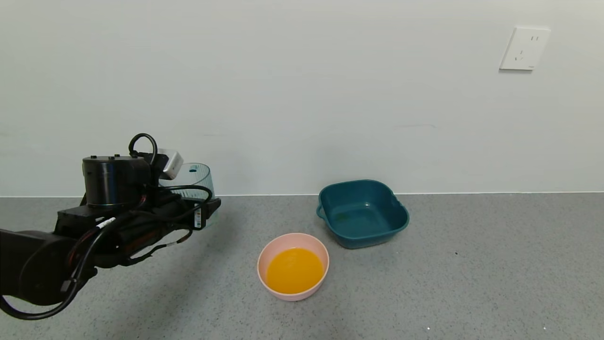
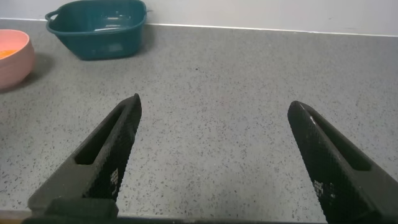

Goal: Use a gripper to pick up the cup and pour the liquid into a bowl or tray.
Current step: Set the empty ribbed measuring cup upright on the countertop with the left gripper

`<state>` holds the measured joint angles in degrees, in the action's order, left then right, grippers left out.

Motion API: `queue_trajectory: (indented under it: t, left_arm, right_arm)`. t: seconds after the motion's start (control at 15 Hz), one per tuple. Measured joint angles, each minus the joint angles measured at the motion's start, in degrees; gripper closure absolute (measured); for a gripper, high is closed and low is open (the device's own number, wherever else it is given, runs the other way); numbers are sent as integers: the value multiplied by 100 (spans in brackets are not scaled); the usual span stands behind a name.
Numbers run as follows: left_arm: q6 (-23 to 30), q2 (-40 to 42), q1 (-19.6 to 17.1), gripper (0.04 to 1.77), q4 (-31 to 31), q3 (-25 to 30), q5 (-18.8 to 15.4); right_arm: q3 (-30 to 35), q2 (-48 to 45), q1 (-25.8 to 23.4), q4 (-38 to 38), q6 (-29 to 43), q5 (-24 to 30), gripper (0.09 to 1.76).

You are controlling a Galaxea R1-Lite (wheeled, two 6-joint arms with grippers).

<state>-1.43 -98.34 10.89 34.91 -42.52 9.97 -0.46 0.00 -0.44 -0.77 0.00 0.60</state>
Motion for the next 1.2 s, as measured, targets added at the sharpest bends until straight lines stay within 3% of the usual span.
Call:
queue_trajectory:
  t: [0.8, 1.2]
  left_arm:
    - [2, -1059, -144, 51, 279, -171, -46]
    - [-5, -1888, -152, 51, 877, -201, -38]
  right_arm:
    - [2, 0, 0, 0, 0, -2, 14]
    - [2, 0, 0, -2, 0, -2, 14]
